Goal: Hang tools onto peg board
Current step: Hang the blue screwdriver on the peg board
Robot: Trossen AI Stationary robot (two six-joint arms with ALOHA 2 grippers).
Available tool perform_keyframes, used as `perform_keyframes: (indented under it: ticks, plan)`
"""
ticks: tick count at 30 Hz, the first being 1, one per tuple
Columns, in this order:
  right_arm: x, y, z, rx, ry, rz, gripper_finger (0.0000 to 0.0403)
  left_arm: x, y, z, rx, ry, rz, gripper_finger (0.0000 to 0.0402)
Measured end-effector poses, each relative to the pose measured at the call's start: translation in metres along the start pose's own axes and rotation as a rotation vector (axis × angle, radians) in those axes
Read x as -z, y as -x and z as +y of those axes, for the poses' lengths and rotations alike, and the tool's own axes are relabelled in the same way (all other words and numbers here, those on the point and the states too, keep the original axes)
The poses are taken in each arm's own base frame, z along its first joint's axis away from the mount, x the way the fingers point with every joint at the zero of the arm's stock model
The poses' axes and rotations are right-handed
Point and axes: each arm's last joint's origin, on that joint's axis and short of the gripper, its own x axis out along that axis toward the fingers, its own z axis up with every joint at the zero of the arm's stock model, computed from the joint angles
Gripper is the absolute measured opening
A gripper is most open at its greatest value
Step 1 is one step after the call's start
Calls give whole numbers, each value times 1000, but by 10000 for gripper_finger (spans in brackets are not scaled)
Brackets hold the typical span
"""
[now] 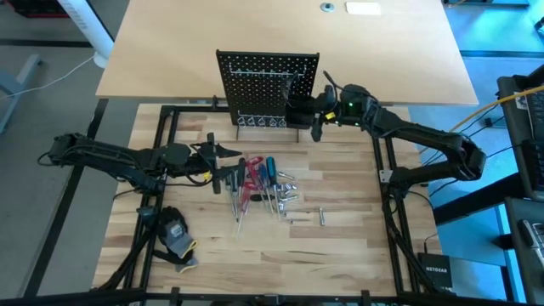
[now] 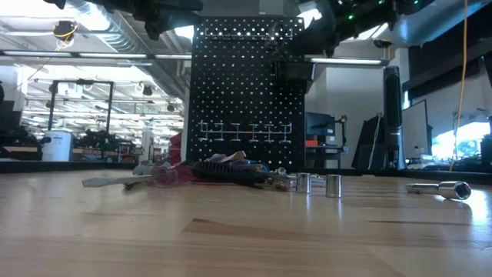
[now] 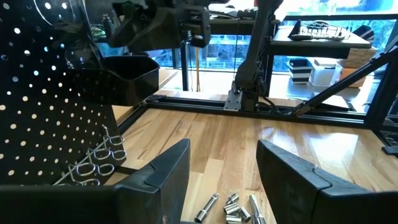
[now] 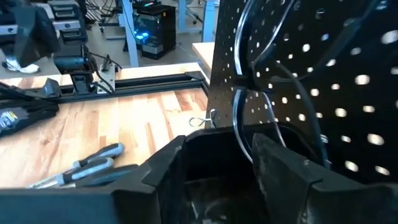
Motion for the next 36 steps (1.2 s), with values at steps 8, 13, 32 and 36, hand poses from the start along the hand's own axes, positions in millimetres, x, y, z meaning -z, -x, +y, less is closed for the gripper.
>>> perform_keyframes:
  ticks: [8, 13, 32, 36]
  plan:
    - [-8, 30, 14, -60, -22, 18, 182, 0, 0, 0, 0, 0, 1, 175]
    - [-8, 37, 49, -258, -21, 65, 182, 8, -7, -2, -1, -9, 44, 175]
    - [56, -14, 164, -319, 184, 490, 182, 88, -43, -25, -15, 39, 451, 175]
    - [74, -33, 170, -294, 197, 546, 182, 95, -47, -26, -17, 23, 477, 175]
